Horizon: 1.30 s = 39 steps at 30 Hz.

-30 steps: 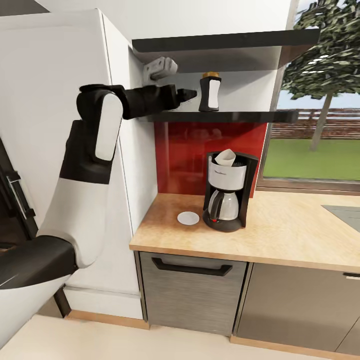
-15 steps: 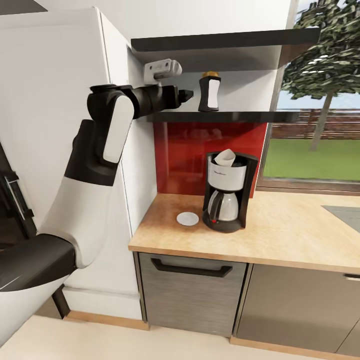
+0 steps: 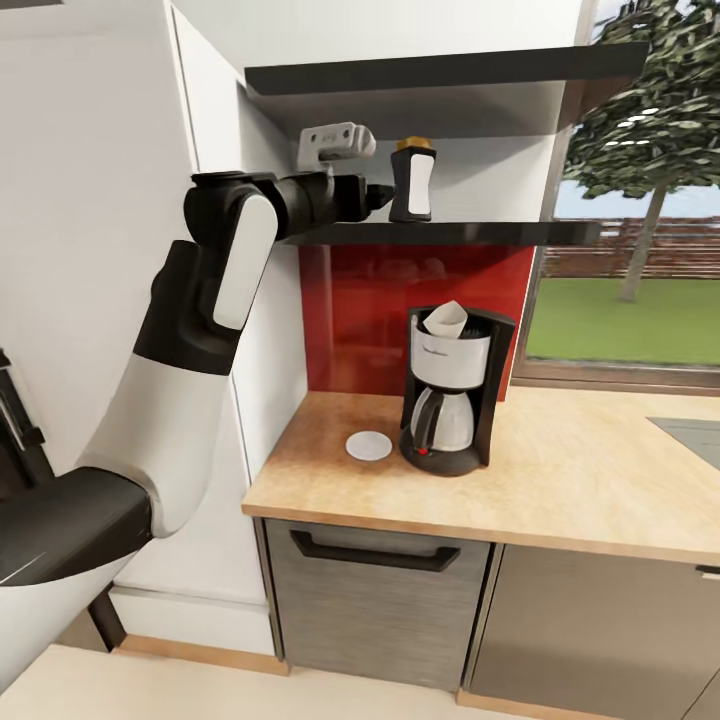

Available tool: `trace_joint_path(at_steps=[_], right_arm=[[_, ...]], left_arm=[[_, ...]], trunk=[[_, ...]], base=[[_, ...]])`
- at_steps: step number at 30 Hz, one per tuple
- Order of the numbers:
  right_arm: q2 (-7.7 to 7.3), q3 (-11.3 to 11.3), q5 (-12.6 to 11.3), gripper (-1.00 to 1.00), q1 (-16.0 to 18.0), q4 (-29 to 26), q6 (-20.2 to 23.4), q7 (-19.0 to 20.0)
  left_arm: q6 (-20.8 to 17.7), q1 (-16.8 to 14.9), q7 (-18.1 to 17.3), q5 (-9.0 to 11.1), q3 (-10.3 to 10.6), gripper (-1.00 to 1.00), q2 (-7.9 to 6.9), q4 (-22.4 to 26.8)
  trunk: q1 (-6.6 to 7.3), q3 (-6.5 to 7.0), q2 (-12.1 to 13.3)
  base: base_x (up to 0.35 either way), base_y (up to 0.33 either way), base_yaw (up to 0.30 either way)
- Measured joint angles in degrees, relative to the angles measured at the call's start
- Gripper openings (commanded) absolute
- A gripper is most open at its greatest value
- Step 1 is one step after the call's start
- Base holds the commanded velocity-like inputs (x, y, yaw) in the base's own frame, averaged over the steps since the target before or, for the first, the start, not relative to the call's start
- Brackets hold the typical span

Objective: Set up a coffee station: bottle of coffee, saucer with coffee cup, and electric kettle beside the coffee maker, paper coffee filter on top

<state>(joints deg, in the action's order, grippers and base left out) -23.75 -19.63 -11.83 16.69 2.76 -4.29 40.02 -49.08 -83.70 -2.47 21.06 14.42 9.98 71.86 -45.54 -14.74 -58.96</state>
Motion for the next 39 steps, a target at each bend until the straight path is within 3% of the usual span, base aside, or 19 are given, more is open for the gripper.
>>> trace_joint_path(at_steps=[11, 15, 16, 17, 20, 28, 39], right_arm=[[0.0, 0.0, 0.0, 1.0, 0.0, 0.0, 0.0, -0.7], [0.05, 0.0, 0.0, 1.0, 0.0, 0.0, 0.0, -1.3], [0.07, 0.0, 0.0, 1.0, 0.0, 0.0, 0.0, -1.4], [0.08, 0.0, 0.0, 1.0, 0.0, 0.0, 0.0, -1.5], [0.09, 0.0, 0.0, 1.0, 0.0, 0.0, 0.0, -1.6], [0.09, 0.0, 0.0, 1.0, 0.0, 0.0, 0.0, -1.7], [0.09, 0.0, 0.0, 1.0, 0.0, 0.0, 0.0, -1.7]], left_arm=[[0.0, 0.0, 0.4, -0.5, 0.3, 1.0, 0.0, 0.9], [-0.1, 0.0, 8.5, -1.2, 0.2, 1.0, 0.02, 1.0], [-0.1, 0.0, 14.3, -0.5, 0.2, 1.0, 0.02, 1.1], [-0.1, 0.0, 18.7, 1.2, 0.2, 1.0, 0.02, 1.0], [1.7, 0.0, 24.7, 5.4, 0.3, 1.0, 0.02, 0.1], [3.9, 0.0, 26.7, 7.2, 1.6, 1.0, 0.02, -0.2], [4.3, 0.0, 26.9, 7.4, 2.3, 1.0, 0.02, 0.0]], trunk=[[0.0, 0.0, 0.0], [0.0, 0.0, 0.0], [0.0, 0.0, 0.0], [0.0, 0.0, 0.0], [0.0, 0.0, 0.0], [0.0, 0.0, 0.0], [0.01, 0.0, 0.0]], base=[[0.019, -0.003, 0.0], [0.001, 0.0, 0.0], [0.0, 0.0, 0.0], [0.0, 0.0, 0.0], [0.0, 0.0, 0.0], [0.001, -0.001, 0.0], [0.146, -0.13, 0.0]])
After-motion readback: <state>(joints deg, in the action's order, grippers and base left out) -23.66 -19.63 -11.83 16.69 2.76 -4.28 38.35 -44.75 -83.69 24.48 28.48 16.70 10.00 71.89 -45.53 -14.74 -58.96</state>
